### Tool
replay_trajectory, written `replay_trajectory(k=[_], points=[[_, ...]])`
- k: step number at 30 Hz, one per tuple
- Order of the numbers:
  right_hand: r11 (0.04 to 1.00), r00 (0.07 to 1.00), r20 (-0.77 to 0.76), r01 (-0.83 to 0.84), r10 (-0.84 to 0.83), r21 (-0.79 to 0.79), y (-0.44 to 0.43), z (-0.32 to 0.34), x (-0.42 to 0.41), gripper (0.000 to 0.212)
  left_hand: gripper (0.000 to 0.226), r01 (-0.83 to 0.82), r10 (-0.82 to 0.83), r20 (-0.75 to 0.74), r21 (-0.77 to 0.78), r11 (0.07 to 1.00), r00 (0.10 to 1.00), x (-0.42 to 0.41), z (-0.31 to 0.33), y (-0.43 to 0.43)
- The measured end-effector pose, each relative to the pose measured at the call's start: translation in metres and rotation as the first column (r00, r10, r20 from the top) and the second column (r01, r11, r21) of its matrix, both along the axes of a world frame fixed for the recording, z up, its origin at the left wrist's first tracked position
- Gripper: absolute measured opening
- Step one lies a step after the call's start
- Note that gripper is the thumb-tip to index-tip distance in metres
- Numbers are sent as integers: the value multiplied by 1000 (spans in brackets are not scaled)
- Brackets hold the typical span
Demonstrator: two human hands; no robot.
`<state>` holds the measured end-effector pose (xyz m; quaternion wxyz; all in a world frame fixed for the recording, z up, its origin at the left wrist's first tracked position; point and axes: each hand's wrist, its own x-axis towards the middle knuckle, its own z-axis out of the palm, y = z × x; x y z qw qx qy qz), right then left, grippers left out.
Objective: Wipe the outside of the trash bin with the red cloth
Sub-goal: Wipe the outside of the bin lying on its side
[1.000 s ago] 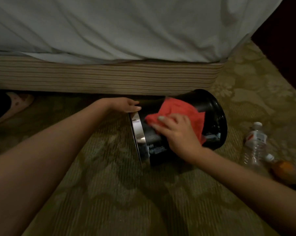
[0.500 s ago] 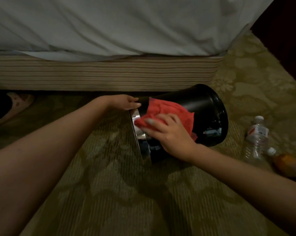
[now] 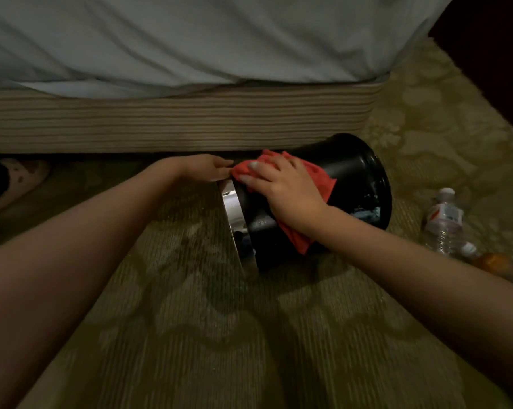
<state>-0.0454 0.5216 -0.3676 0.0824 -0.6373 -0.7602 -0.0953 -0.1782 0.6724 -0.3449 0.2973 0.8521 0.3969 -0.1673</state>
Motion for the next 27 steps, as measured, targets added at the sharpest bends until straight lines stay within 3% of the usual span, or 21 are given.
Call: replay_trajectory(k=[2, 5, 8, 10, 15, 24, 27], points=[[999, 999, -7, -50, 50, 8, -10, -2, -1, 53, 54, 2, -2, 5, -20, 1000, 1000, -1, 1, 0], [968, 970, 80, -237, 231, 79, -48, -21, 0, 50, 53, 4, -3, 21, -30, 1000, 1000, -3, 2, -1], [947, 941, 157, -315, 301, 70, -56, -24, 9, 40, 54, -3, 5, 59, -34, 999, 998, -4, -2, -1], [968, 961, 145, -246, 236, 53, -42, -13, 10, 43, 53, 3, -1, 67, -34, 999, 998, -4, -3, 2], [971, 983, 21, 182, -181, -157, 19, 17, 11, 46, 50, -6, 13, 75, -103, 995, 997, -7, -1, 4], [862, 880, 93, 476, -467, -176, 8, 19, 63, 42, 50, 25, -16, 81, -118, 993, 997, -9, 3, 2], [882, 902, 91, 431, -422, -188, 14, 21, 34, 43, 56, 27, -18, 100, -93, 995, 995, -9, 1, -1]])
